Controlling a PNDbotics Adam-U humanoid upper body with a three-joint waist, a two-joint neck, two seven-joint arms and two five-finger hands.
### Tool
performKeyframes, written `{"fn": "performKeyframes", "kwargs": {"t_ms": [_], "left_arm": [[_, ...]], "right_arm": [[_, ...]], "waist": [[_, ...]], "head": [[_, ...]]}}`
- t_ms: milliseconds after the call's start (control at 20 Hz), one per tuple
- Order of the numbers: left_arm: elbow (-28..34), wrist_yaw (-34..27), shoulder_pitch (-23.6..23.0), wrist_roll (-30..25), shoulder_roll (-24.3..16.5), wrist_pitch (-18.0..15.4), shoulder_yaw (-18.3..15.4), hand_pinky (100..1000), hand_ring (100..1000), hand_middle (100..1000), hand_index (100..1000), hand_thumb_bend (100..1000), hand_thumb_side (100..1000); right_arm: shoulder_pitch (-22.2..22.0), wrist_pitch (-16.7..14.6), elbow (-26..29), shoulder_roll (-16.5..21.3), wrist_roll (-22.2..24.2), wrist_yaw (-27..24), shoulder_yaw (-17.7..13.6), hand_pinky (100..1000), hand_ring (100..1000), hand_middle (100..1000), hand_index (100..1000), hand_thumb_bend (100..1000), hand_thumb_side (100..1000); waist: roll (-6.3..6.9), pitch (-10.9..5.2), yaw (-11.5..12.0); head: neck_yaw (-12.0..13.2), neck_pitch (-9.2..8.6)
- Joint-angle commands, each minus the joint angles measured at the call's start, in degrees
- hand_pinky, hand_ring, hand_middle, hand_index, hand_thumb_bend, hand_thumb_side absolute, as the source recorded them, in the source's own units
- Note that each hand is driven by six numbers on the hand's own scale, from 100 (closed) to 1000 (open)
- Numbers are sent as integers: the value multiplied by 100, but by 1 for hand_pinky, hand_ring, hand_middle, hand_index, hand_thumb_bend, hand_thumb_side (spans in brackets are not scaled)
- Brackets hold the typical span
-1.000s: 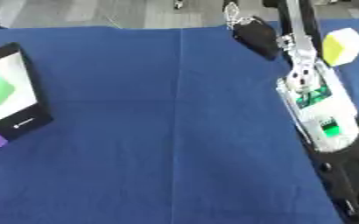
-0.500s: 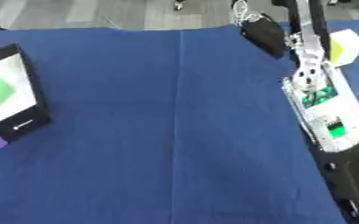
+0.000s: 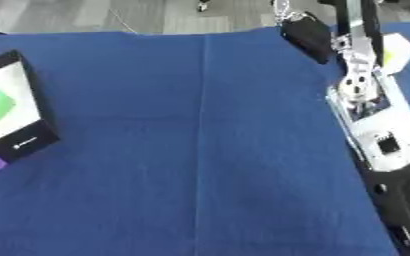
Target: Pick up the objects with one hand, pass them to the other hand, and then place them into the box on the other side of the table.
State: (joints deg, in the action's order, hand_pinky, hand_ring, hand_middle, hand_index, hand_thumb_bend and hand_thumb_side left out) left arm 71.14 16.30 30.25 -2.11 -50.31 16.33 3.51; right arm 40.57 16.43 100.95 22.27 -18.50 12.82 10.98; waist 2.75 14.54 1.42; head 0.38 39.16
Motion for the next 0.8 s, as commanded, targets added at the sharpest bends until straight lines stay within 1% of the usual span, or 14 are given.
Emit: {"fn": "performKeyframes", "kwargs": {"t_ms": [50,200,350,550,700,750,800], "left_arm": [[291,-206,52,219,-183,-23,-191,739,670,662,782,633,593],[651,-420,39,480,-155,-31,-327,732,652,652,771,658,564],[1068,-673,1,744,-102,-29,-419,733,644,654,771,658,530],[1623,-1038,-98,1110,36,-84,-396,735,661,680,787,649,508],[2038,-1310,-173,1381,201,-167,-392,731,656,678,785,644,501],[2167,-1396,-200,1468,252,-189,-386,729,651,673,781,699,496],[2288,-1482,-230,1553,295,-208,-374,729,647,668,778,640,494]], "right_arm": [[98,4,82,187,-33,-17,-72,796,817,714,777,247,363],[150,48,58,256,-14,23,-91,800,823,723,782,248,364],[252,143,-30,345,59,115,-116,812,837,743,797,250,370],[471,353,-292,495,299,307,-155,827,863,779,816,261,390],[643,509,-573,631,525,481,-177,835,877,801,825,270,402],[694,544,-656,676,602,531,-185,839,883,808,830,208,417],[745,566,-735,734,683,581,-184,842,887,812,834,277,413]], "waist": [[-77,-16,15],[-88,-25,27],[-91,-38,38],[-107,-58,30],[-134,-71,14],[-141,-72,11],[-149,-72,8]], "head": [[-90,-42],[-208,-32],[-297,-26],[-402,-24],[-487,-37],[-527,-41],[-580,-40]]}}
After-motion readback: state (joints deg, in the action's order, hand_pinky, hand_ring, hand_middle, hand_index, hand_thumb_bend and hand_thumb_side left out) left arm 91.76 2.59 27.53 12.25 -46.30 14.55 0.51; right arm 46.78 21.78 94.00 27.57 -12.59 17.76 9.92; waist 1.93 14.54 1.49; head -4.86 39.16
